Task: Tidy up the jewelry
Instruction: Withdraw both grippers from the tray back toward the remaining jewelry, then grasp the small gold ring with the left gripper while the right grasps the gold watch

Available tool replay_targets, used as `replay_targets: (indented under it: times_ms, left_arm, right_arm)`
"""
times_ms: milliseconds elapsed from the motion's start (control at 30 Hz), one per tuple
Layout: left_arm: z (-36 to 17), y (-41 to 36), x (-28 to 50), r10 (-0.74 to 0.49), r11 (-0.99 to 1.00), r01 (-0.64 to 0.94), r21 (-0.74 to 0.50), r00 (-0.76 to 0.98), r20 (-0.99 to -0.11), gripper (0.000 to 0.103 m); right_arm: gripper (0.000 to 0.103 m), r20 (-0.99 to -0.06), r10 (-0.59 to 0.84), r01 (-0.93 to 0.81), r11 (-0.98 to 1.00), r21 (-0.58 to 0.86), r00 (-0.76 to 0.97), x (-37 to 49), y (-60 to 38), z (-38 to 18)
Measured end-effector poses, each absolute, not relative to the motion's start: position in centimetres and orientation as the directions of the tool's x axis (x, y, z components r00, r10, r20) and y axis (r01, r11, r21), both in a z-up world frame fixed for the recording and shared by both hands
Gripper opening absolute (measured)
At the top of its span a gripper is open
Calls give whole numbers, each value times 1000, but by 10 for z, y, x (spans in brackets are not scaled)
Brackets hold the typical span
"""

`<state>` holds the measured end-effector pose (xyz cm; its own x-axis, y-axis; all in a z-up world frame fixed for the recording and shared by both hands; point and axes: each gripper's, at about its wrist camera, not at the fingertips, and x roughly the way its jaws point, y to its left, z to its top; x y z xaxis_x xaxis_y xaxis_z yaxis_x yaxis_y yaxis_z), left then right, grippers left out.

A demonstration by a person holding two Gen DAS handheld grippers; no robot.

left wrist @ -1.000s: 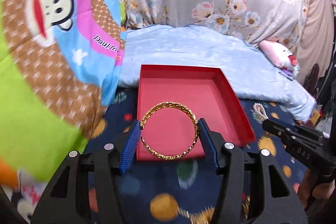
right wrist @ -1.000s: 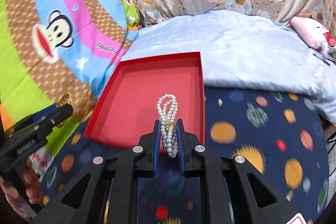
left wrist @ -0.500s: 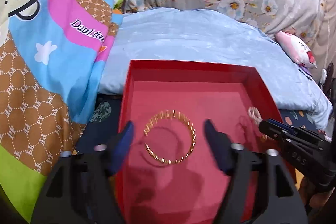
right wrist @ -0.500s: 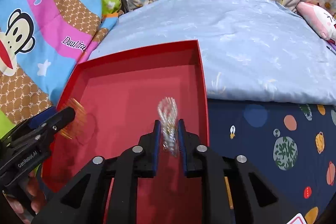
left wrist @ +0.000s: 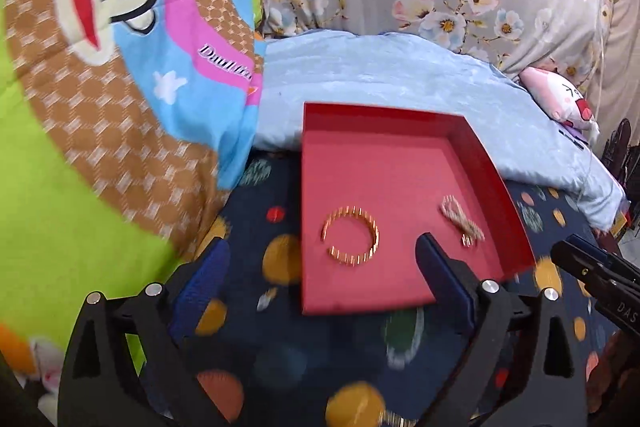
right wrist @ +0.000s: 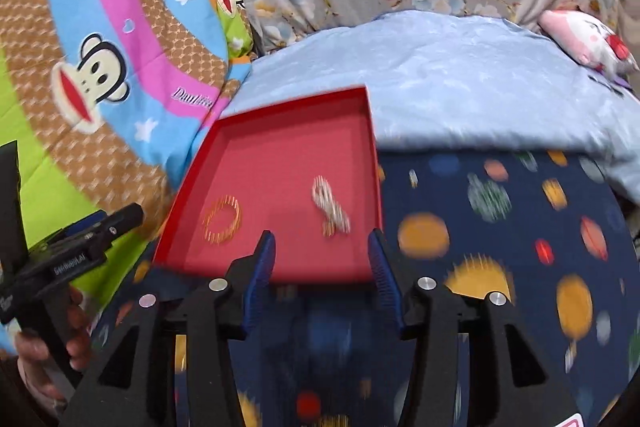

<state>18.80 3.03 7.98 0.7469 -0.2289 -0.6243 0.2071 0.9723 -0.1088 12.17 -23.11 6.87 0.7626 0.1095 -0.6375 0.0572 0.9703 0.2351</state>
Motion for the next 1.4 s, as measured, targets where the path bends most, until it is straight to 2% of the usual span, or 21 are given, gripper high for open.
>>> replay_targets:
  times_ms: [333, 567, 633, 667, 767, 867, 967, 1200, 1400]
  left_arm:
    - [35, 57, 74, -283, 959, 207, -194, 655, -701, 92]
    - [9, 42, 52, -255, 965, 220, -145, 638, -726, 92]
    - [6, 39, 51, -253, 965, 224, -139, 642, -724, 91]
    - [5, 37, 51, -250, 965, 224, -134, 647, -720, 91]
    - [2, 37, 54, -257, 963, 232, -136, 646, -719, 82]
    - [-3, 38, 60, -279, 957, 240, -161, 617, -736, 66]
    - [-4, 41, 61, -298, 952, 241, -186, 610, -735, 62]
    - [-8, 42, 62, -298, 953, 226, -200, 601, -742, 47]
    - [-8, 44, 61, -310, 950, 227, -215, 595, -741, 19]
  right_arm:
    - [48, -710, 136, 136, 940, 313, 691, -8, -225, 23]
    - [48, -743, 144, 131, 946, 298, 654, -37, -210, -4]
    - [48, -740, 114, 120, 959, 255, 663, -39, -203, -3]
    - [52, -735, 105, 113, 964, 242, 670, -41, -201, -2]
    - [54, -740, 76, 101, 976, 191, 668, -39, -192, -2]
    - [56, -745, 73, 89, 980, 176, 663, -37, -188, -3]
    - [58, -749, 78, 102, 976, 192, 658, -36, -192, -5]
    - [60, -749, 74, 117, 973, 199, 659, -36, -194, -6]
    - [60, -748, 72, 118, 973, 198, 660, -36, -194, -6]
